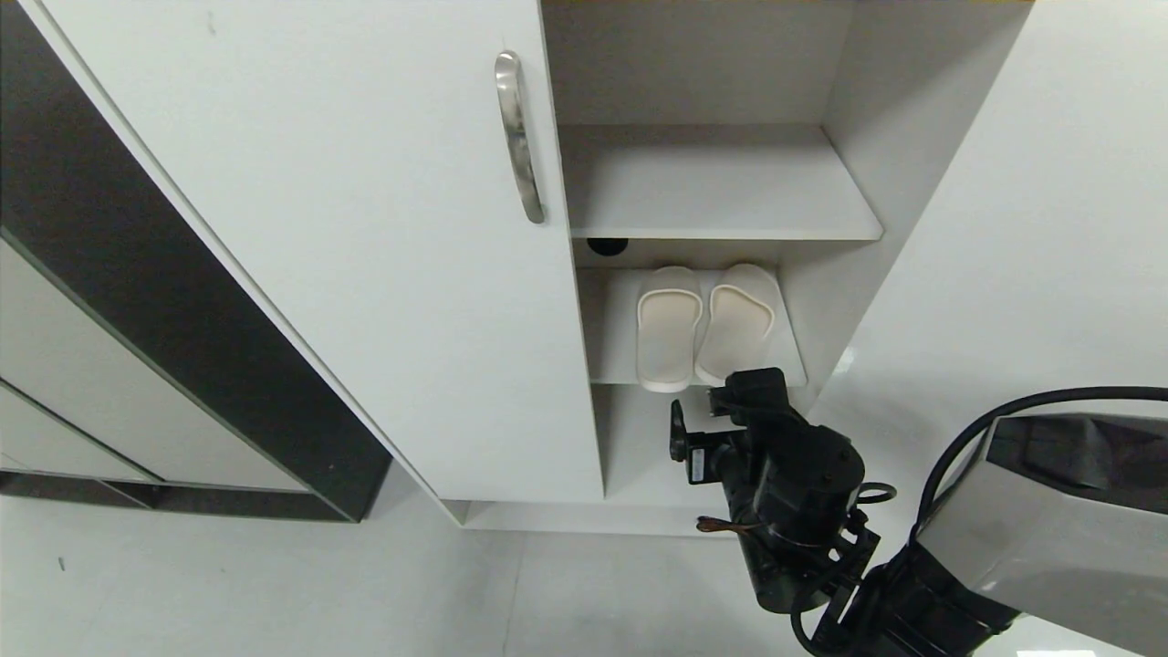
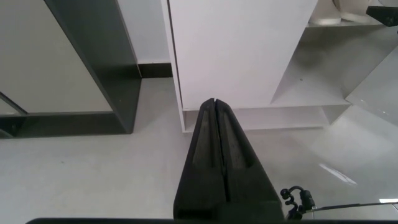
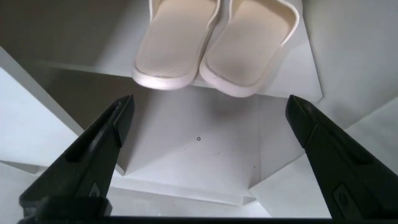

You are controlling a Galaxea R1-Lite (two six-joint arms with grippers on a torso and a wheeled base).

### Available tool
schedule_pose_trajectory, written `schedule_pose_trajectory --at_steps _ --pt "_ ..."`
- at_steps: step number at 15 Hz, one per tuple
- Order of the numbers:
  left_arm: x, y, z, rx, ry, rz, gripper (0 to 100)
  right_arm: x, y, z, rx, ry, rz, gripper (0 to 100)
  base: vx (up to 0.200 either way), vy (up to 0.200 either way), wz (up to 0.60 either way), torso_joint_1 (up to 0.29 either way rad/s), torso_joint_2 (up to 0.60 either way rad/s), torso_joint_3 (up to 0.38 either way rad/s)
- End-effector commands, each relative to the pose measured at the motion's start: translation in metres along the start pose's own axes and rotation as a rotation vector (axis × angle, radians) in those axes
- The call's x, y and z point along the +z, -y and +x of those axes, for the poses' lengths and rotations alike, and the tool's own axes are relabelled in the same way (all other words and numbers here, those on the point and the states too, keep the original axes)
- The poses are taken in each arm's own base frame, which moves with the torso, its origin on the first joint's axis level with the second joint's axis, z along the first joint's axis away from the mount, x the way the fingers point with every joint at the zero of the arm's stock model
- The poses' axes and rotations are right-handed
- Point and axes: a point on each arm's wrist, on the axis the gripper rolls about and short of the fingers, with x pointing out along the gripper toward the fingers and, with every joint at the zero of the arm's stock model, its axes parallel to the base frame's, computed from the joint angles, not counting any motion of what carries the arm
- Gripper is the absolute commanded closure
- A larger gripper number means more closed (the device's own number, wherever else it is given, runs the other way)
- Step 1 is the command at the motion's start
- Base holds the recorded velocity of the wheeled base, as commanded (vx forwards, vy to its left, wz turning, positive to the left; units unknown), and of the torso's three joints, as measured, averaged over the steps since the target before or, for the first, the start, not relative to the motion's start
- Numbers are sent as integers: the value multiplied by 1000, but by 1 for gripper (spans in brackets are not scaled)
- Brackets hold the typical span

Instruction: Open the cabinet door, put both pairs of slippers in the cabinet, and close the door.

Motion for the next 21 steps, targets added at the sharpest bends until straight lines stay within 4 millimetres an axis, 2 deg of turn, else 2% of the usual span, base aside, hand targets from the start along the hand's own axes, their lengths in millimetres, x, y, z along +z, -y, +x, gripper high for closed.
schedule_pose_trajectory --at_steps 1,11,14,17,21 --pt "0 0 0 -1 -1 0 100 -1 0 0 -1 -2 -2 0 0 0 0 7 2 149" --pt "0 0 0 -1 -1 1 100 -2 1 -1 0 -7 -7 0 0 0 0 2 2 197" --pt "0 0 0 -1 -1 3 100 4 18 -23 165 -31 -37 0 0 0 0 1 2 207" --pt "0 0 0 -1 -1 4 100 7 28 -37 262 -44 -50 0 0 0 0 0 5 58" --pt "0 0 0 -1 -1 1 100 3 30 -42 297 -60 -82 0 0 0 0 0 0 0"
